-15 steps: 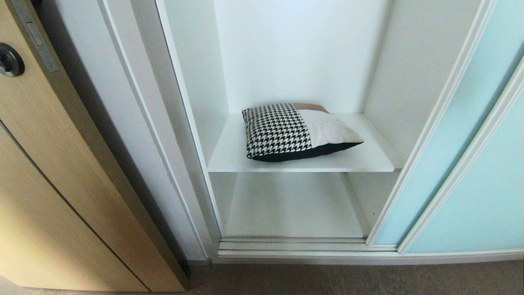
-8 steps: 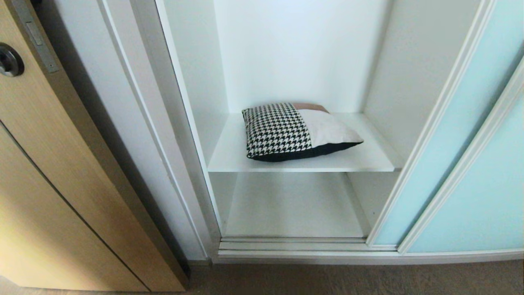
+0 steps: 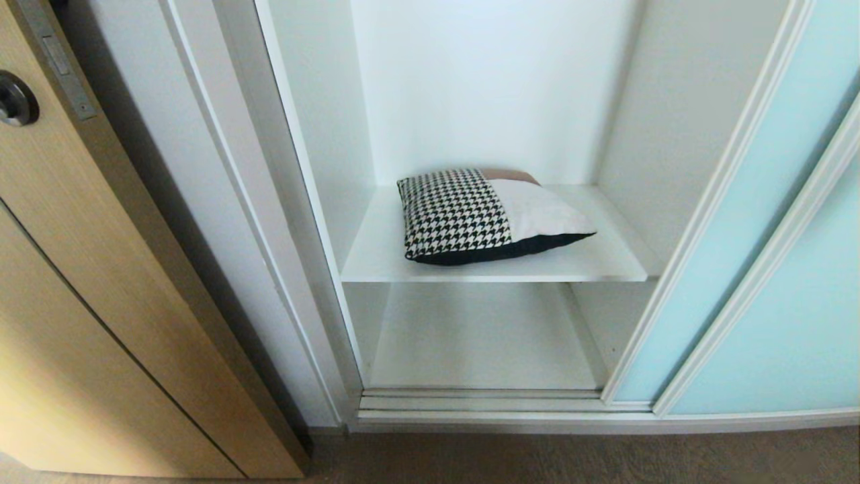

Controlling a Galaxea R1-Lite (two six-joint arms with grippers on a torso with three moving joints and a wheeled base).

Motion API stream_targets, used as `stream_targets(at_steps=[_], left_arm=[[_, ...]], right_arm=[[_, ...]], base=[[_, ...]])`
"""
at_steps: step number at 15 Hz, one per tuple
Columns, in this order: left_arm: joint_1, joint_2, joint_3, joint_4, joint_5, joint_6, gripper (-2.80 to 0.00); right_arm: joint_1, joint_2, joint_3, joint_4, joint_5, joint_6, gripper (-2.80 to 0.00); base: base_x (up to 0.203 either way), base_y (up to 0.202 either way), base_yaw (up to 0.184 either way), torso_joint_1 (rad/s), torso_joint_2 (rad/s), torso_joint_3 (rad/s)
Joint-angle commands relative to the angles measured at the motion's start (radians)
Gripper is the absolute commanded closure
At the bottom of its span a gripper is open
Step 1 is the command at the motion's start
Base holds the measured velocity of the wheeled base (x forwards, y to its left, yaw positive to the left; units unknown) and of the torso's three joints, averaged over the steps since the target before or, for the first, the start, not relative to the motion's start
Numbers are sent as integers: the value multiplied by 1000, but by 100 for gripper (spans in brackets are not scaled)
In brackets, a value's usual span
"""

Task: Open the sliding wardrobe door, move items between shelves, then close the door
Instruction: Close the door

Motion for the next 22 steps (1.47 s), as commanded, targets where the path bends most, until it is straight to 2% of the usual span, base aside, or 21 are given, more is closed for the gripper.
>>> stream_targets(at_steps=[1,3,6,9,13,19,22], left_arm=[[0,3,0,0,0,0,0],[0,3,0,0,0,0,0],[0,3,0,0,0,0,0],[0,3,0,0,0,0,0],[0,3,0,0,0,0,0],[0,3,1,0,0,0,0],[0,3,0,0,0,0,0]], right_arm=[[31,11,4,6,36,19,0],[84,-4,21,5,46,48,0],[136,-26,70,-1,45,48,0],[199,-12,65,-4,39,49,0],[242,9,59,-5,33,51,0],[246,59,16,-13,30,51,0],[238,111,-37,-13,1,53,0]], base=[[0,0,0,0,0,0],[0,0,0,0,0,0],[0,0,0,0,0,0],[0,0,0,0,0,0],[0,0,0,0,0,0],[0,0,0,0,0,0],[0,0,0,0,0,0]])
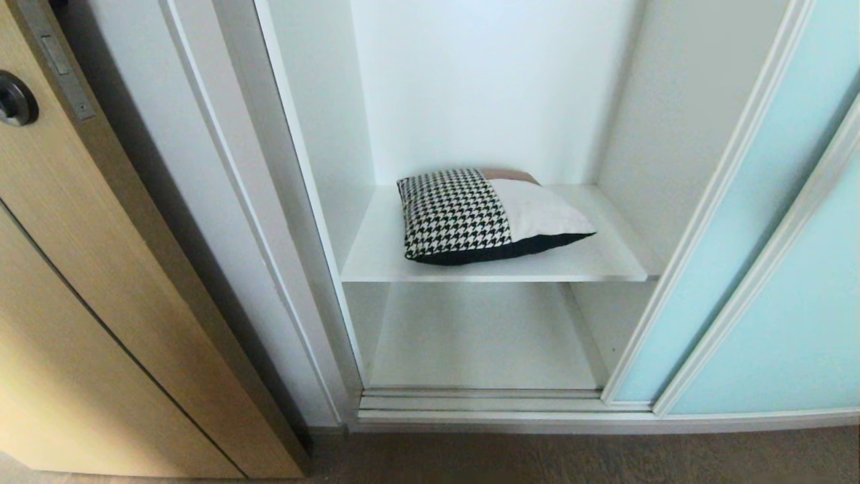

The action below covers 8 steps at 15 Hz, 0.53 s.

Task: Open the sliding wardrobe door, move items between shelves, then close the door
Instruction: Close the door

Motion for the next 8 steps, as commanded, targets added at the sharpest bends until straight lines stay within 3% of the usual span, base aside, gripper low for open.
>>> stream_targets(at_steps=[1,8], left_arm=[[0,3,0,0,0,0,0],[0,3,0,0,0,0,0]], right_arm=[[-3,55,-36,2,-5,1,0],[25,154,-100,3,-20,3,0]], base=[[0,0,0,0,0,0],[0,0,0,0,0,0]])
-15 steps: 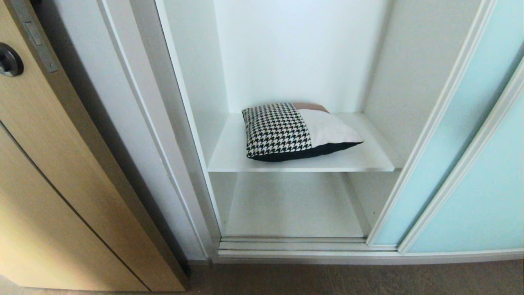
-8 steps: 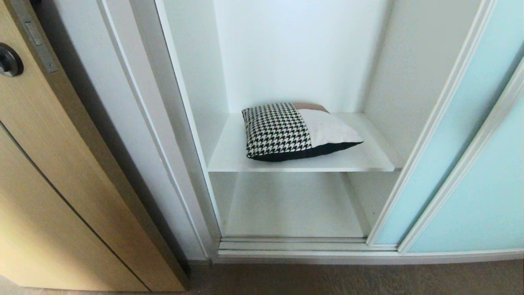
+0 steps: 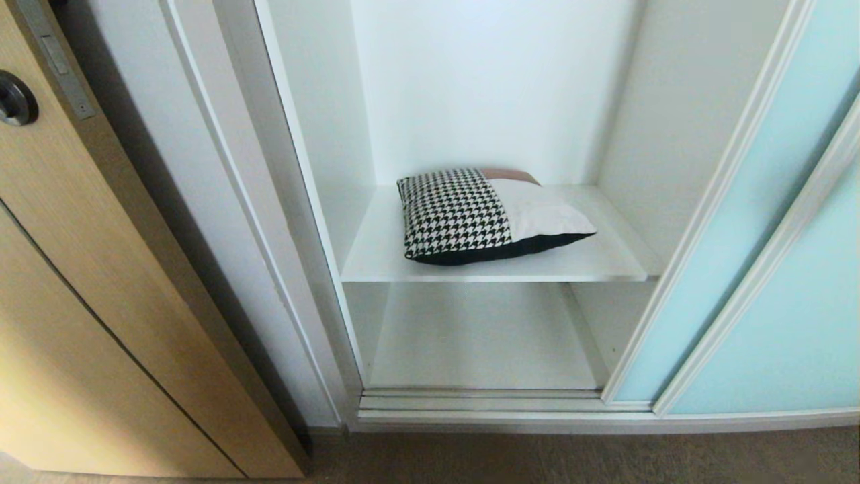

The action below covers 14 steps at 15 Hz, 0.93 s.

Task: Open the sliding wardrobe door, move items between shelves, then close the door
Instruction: Close the door

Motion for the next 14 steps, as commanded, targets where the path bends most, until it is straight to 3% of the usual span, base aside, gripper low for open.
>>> stream_targets(at_steps=[1,4,6,14], left_arm=[[0,3,0,0,0,0,0],[0,3,0,0,0,0,0],[0,3,0,0,0,0,0],[0,3,2,0,0,0,0]], right_arm=[[20,51,-21,1,-17,2,0],[48,98,-62,2,-61,11,0],[65,110,-87,0,-64,72,0],[70,186,-172,-2,-77,77,0]], base=[[0,0,0,0,0,0],[0,0,0,0,0,0],[0,0,0,0,0,0],[0,0,0,0,0,0]])
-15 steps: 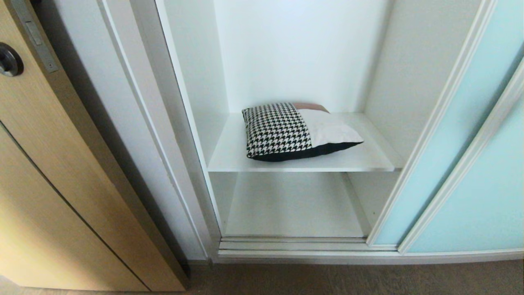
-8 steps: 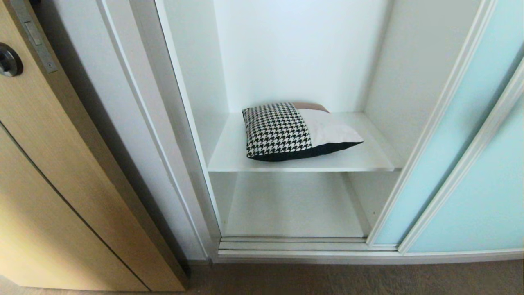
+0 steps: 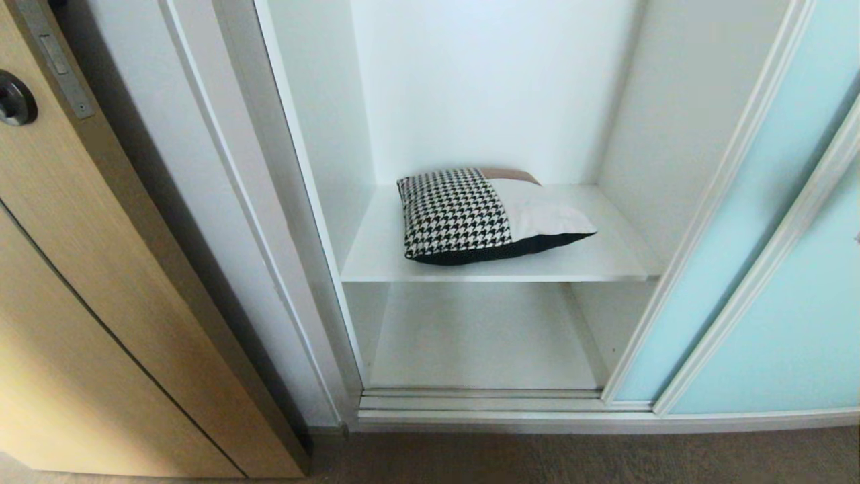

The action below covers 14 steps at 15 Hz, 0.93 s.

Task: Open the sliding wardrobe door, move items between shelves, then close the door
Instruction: Close the door

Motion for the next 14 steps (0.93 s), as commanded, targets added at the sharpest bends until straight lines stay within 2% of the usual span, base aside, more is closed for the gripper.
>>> stream_targets(at_steps=[1,8,14], left_arm=[[0,2,0,0,0,0,0],[0,2,0,0,0,0,0],[0,2,0,0,0,0,0]], right_arm=[[-4,33,-28,1,-7,1,0],[15,106,-93,1,-17,3,0],[15,175,-159,1,-56,4,0]], base=[[0,0,0,0,0,0],[0,0,0,0,0,0],[0,0,0,0,0,0]])
